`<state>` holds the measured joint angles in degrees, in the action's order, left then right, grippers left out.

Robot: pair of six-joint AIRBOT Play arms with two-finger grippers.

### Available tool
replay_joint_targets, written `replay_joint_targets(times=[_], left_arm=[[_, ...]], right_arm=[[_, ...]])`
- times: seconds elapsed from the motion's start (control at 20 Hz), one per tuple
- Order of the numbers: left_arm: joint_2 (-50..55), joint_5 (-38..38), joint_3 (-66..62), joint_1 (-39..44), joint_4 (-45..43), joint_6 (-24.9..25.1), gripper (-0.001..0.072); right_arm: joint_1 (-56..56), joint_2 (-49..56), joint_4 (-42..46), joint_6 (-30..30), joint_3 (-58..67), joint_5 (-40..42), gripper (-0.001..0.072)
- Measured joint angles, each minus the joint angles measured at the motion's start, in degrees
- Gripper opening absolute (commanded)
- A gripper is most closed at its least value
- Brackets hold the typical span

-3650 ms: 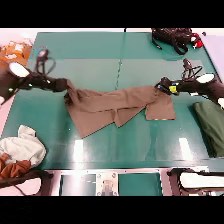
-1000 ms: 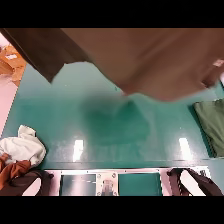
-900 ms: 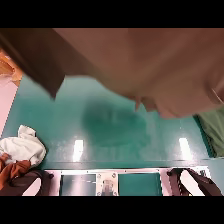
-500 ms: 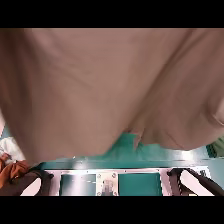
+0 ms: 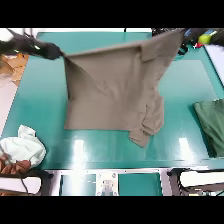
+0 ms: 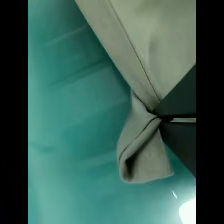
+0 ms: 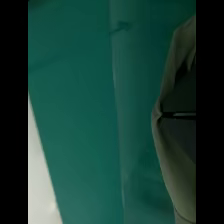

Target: Fold the shirts.

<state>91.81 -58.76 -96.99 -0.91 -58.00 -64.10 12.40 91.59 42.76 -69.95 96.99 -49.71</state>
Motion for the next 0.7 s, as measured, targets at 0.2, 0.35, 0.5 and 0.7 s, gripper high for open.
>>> replay_joint_targets(times=[0.2,0.35,0.5,0.7], left_arm=[[9.14,4.33,0.37,-0.02,4.46,0.15,0.0643],[11.76,4.0,-0.13,-0.81,5.86,-1.09,0.0668],[12.63,-3.15,-3.15,-4.11,6.25,-3.08,0.0668],[12.98,-17.66,-5.95,-10.23,6.23,-6.75,0.0667]], right_arm=[[-1.25,10.58,-0.13,-0.42,-0.61,0.98,0.0309],[0.31,13.7,-0.17,-1.42,-0.55,-1.64,0.0326],[5.29,13.79,-0.15,-1.88,-0.5,-9.07,0.0284],[12.7,9.97,1.11,-2.12,-7.5,-20.2,0.0295]])
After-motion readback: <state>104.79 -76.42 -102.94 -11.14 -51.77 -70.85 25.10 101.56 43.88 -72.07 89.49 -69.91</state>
